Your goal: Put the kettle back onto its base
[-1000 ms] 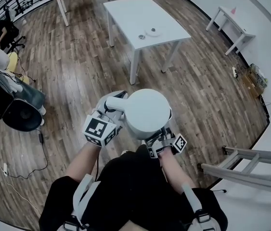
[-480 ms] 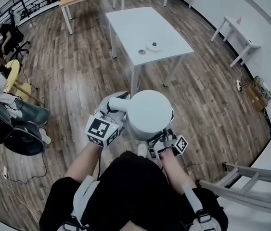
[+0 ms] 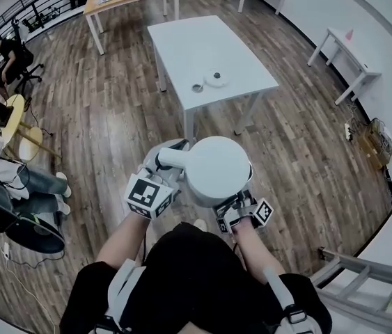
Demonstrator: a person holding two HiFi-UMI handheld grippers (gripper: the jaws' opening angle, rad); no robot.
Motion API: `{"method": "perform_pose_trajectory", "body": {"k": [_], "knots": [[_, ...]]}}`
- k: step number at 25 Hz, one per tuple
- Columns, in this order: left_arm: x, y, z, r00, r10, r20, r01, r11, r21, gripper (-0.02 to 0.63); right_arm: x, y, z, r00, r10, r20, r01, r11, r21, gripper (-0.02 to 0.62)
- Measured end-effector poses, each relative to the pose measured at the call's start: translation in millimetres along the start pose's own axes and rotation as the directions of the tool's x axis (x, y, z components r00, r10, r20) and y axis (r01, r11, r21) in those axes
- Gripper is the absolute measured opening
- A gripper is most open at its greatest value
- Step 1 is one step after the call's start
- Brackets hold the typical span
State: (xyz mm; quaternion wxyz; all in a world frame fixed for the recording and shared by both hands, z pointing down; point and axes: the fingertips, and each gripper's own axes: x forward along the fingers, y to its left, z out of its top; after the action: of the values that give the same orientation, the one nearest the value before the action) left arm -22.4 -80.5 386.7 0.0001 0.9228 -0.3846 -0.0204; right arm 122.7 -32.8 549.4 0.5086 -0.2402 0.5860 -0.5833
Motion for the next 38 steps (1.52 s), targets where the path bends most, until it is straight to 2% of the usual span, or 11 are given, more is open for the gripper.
{"method": "perform_pose_trajectory", "body": {"k": [8, 16, 28, 38], "knots": [[34, -9, -17, 1.0, 0.014, -0.023, -0.015, 1.0, -0.007, 0.003, 3, -11, 38, 0.999, -0.028, -0.026, 0.029, 0.999, 0.033, 0.368], [61, 14, -27, 0.999, 0.007, -0.032, -0.008, 1.0, -0.015, 0.003, 28, -25, 56, 0.999, -0.035, -0.016, 0.036, 0.998, 0.042, 0.368], [147, 64, -13, 0.998, -0.064, 0.001, 0.064, 0.998, 0.001, 0.003, 104, -23, 114, 0.999, 0.007, 0.038, -0.007, 1.0, -0.005, 0.368], [189, 116, -12, 0.996, -0.085, 0.027, 0.085, 0.996, -0.01, 0.003, 164, -33, 138, 0.999, 0.009, 0.052, -0.007, 0.999, -0.037, 0.368]]}}
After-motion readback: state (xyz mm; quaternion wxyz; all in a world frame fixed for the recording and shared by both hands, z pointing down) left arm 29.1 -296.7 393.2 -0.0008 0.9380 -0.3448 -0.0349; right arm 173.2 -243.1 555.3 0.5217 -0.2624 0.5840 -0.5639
